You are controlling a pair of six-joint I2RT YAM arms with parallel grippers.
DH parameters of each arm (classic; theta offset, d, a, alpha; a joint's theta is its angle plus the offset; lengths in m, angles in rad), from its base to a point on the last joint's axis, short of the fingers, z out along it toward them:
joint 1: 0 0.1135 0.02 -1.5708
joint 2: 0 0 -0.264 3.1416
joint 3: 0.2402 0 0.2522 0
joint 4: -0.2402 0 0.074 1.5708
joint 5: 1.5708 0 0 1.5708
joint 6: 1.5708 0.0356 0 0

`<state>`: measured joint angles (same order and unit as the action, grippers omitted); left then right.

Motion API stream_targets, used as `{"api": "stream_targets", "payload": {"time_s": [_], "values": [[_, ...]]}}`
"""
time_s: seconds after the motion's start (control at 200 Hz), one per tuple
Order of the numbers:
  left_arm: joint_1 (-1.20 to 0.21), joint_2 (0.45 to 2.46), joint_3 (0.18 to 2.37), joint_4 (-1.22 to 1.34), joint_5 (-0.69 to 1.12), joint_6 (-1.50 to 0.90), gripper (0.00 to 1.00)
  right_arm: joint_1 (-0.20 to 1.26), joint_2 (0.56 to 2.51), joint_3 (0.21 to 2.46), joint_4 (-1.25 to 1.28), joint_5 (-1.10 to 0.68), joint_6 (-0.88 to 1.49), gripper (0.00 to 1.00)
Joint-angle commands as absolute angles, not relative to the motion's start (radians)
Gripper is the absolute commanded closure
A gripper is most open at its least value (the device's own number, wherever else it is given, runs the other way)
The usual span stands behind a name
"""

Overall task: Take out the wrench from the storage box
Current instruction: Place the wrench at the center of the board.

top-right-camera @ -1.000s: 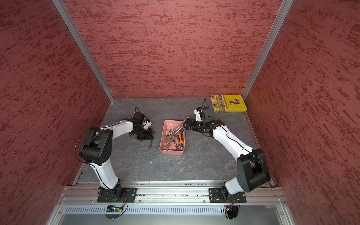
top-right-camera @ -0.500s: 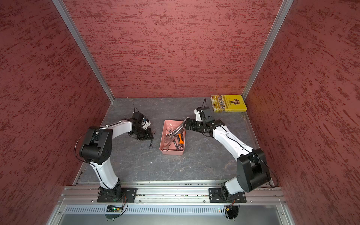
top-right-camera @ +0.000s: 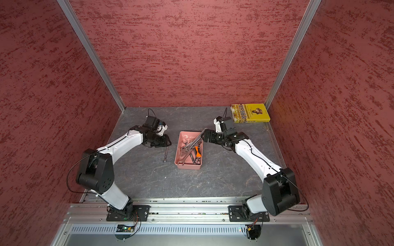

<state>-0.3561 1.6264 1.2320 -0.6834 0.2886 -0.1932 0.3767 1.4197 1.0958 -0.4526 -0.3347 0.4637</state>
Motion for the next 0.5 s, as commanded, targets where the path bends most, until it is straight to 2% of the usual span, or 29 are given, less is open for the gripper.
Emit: {"api": "stream_targets", "payload": {"time_s": [0.0,0.23,0.496], "values": [[-0.441,1.617,1.27,-0.666,0.252,-0.192,0.55,0.375,1.391,1.077,-0.448,-0.312,0.449,0.02],[-0.61,1.754,1.405,-0.654,0.1,-0.073,0.53,0.363,1.366,1.067,-0.457,-0.302,0.439,0.02],[-0.621,1.904,1.482,-0.657,0.012,0.015,0.57,0.351,1.333,1.048,-0.463,-0.294,0.438,0.02]]}}
